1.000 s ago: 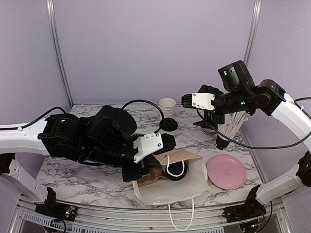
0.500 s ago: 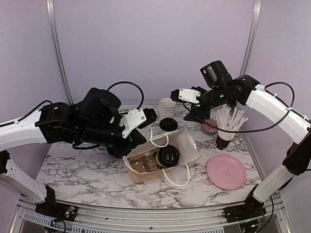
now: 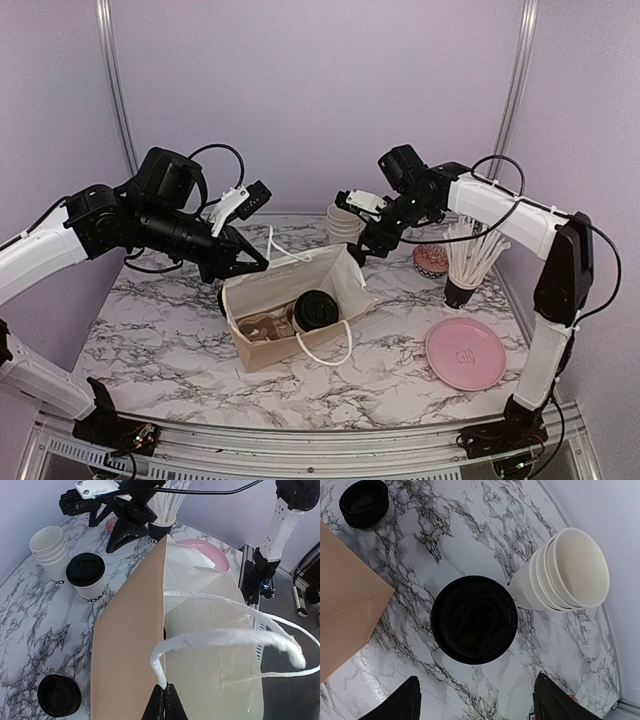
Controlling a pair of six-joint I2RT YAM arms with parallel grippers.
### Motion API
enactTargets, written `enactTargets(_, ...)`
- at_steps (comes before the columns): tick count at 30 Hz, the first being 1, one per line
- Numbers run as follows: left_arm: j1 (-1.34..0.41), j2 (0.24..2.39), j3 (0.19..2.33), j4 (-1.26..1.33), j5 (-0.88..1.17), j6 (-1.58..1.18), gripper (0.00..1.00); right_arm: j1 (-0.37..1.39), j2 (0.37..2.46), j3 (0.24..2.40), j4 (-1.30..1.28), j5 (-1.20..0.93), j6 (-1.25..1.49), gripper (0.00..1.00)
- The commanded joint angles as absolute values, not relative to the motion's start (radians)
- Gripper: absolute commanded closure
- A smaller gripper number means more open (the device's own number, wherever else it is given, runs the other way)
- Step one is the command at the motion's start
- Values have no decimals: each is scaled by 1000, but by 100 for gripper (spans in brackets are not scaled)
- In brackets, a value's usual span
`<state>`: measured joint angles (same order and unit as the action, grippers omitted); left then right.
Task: Pack the takeout coffee
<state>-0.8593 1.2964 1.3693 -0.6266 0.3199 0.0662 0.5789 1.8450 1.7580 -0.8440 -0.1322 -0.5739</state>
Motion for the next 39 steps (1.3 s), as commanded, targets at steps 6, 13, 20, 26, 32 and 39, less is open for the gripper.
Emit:
enactTargets(6,-815,1284,1345,-635,562,8,100,566,1985,1846,-761,-213,-383,15)
enactTargets(13,-760,1274,1327,-668,659,-35,100,566,2071,1889,-735,-183,-308,15)
enactTargets(20,-710,1298,1321,-671,682,-30,100,565,2089,1865,-726,-192,-293,17)
enactTargets(26,-691,1310,1317,-672,663,-17,100,566,2070,1819,-727,-188,-296,21)
enactTargets(32,-687,1311,1308,-671,658,-12,100,566,2069,1801,-739,-168,-304,17)
enactTargets(39,-685,1316,1302,-655,644,-12,100,566,2020,1786,-742,-157,-305,28)
